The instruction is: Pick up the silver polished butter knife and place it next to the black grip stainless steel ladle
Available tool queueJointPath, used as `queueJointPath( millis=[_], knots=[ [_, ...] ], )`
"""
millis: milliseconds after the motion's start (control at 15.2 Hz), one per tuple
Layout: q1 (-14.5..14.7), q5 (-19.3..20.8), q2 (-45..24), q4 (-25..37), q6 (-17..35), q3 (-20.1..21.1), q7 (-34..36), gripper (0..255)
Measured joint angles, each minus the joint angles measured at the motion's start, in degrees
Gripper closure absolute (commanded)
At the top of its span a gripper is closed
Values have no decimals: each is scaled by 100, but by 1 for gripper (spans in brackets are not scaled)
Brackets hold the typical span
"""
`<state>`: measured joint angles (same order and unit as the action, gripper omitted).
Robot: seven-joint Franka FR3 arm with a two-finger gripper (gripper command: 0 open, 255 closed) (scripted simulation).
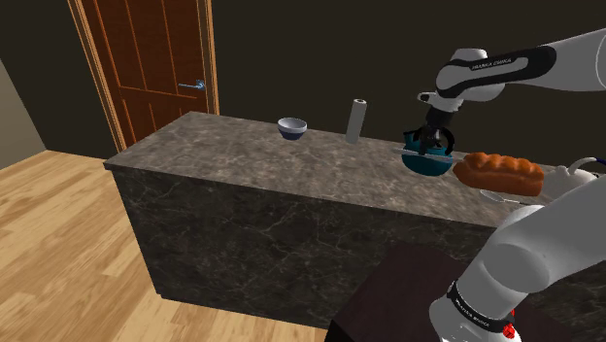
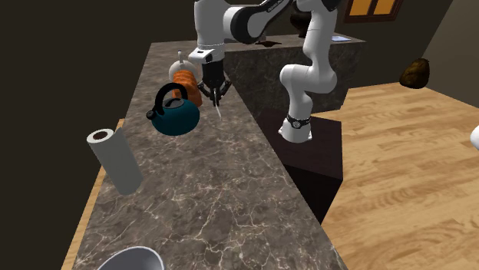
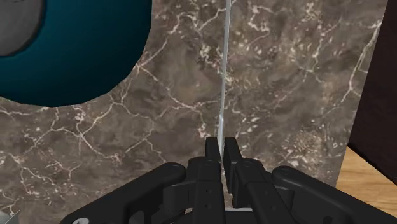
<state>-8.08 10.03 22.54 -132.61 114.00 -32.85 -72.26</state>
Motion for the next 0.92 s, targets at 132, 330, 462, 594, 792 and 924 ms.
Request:
queueJointPath(
  millis=[132,330,462,594,792,924],
  knots=[
    [-145,131,141,-103,-12,-152,-207,255],
    [-407,367,387,-247,-63,-415,-577,255],
    [-553,501,537,-290,-139,-538,-767,255],
    [-691,621,630,-264,-221,-711,-1019,255],
    [-901,816,801,-310,-286,-923,-1328,255],
    [-998,901,806,-141,-407,-1147,-1637,255]
  ],
)
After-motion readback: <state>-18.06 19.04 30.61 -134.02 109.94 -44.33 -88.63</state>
